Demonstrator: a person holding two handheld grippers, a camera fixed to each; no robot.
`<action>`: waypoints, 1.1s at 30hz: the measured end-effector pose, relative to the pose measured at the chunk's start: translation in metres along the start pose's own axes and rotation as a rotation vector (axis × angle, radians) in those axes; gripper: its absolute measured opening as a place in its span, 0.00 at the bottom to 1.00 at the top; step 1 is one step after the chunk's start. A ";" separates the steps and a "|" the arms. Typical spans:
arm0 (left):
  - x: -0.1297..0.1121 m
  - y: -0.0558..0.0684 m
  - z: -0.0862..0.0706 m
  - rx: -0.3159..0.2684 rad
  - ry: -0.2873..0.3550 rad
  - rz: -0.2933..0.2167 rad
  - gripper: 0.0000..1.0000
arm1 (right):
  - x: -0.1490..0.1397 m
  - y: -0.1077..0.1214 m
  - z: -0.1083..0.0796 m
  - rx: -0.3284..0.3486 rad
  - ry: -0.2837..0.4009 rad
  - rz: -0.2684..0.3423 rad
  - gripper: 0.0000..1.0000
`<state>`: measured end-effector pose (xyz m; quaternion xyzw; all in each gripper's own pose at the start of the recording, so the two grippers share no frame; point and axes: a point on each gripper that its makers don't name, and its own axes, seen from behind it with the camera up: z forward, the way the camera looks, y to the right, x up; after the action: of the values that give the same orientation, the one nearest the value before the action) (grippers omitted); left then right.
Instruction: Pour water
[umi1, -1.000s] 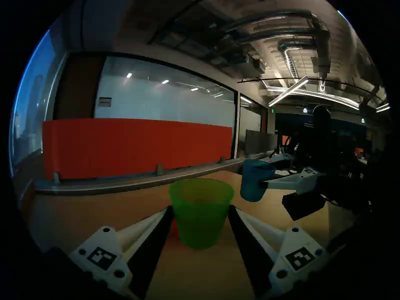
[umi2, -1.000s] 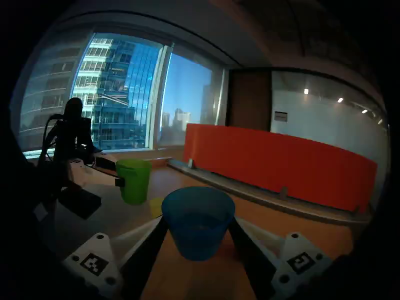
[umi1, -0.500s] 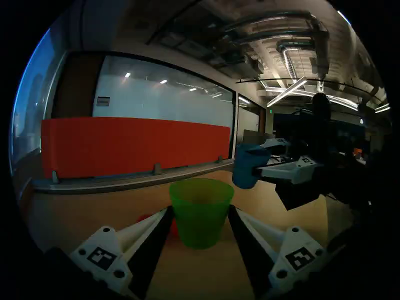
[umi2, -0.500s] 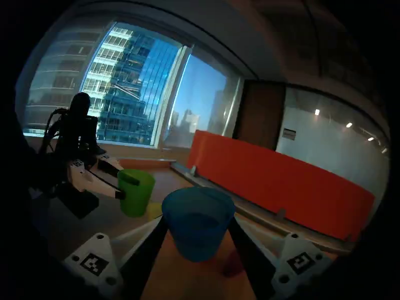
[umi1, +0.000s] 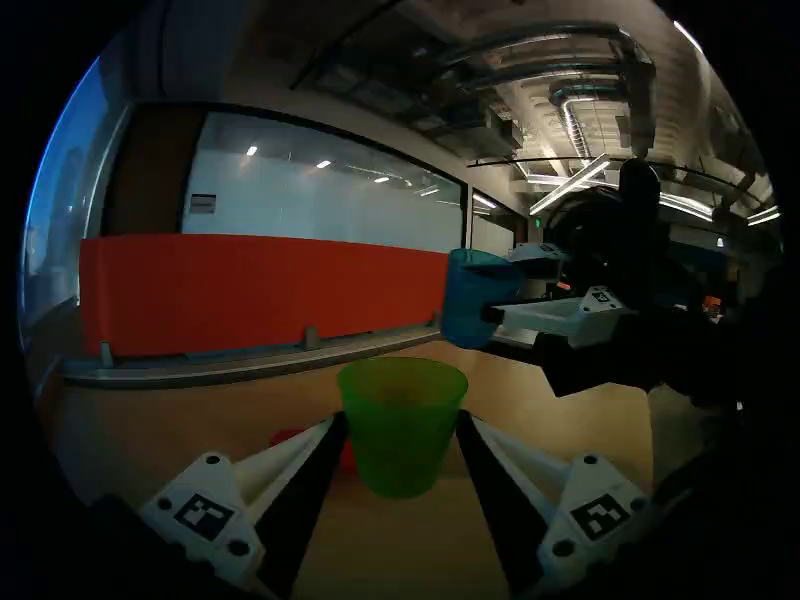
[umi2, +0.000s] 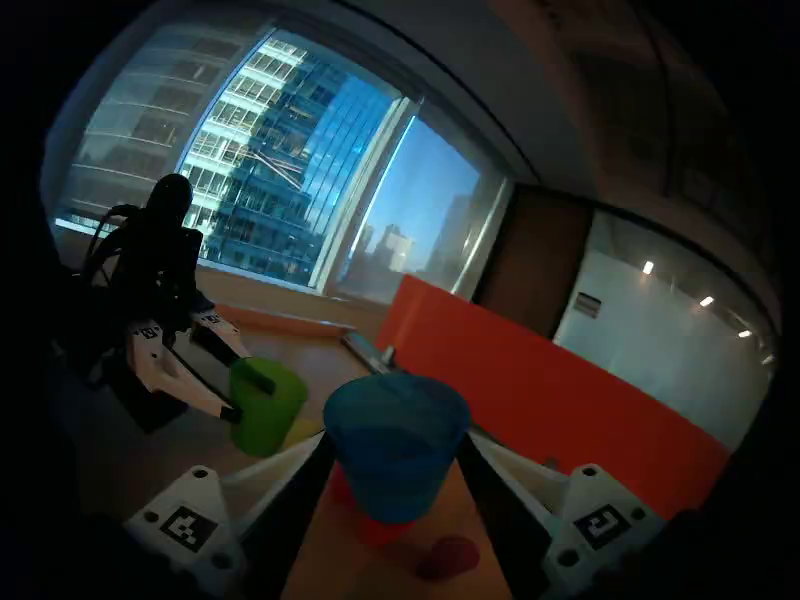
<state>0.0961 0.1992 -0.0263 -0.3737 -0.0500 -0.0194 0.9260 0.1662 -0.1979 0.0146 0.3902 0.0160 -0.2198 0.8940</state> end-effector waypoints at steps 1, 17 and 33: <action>0.000 0.000 0.000 0.000 0.001 0.001 0.79 | 0.001 0.001 0.001 -0.001 0.000 -0.014 0.87; 0.002 0.007 0.001 -0.017 0.010 0.031 0.79 | 0.028 0.011 0.020 -0.013 0.022 -0.229 0.87; 0.008 0.015 0.003 -0.031 0.014 0.055 0.79 | 0.047 0.020 0.037 -0.021 0.043 -0.381 0.87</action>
<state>0.1046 0.2125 -0.0337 -0.3893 -0.0329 0.0026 0.9205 0.2113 -0.2298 0.0443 0.3754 0.1108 -0.3765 0.8397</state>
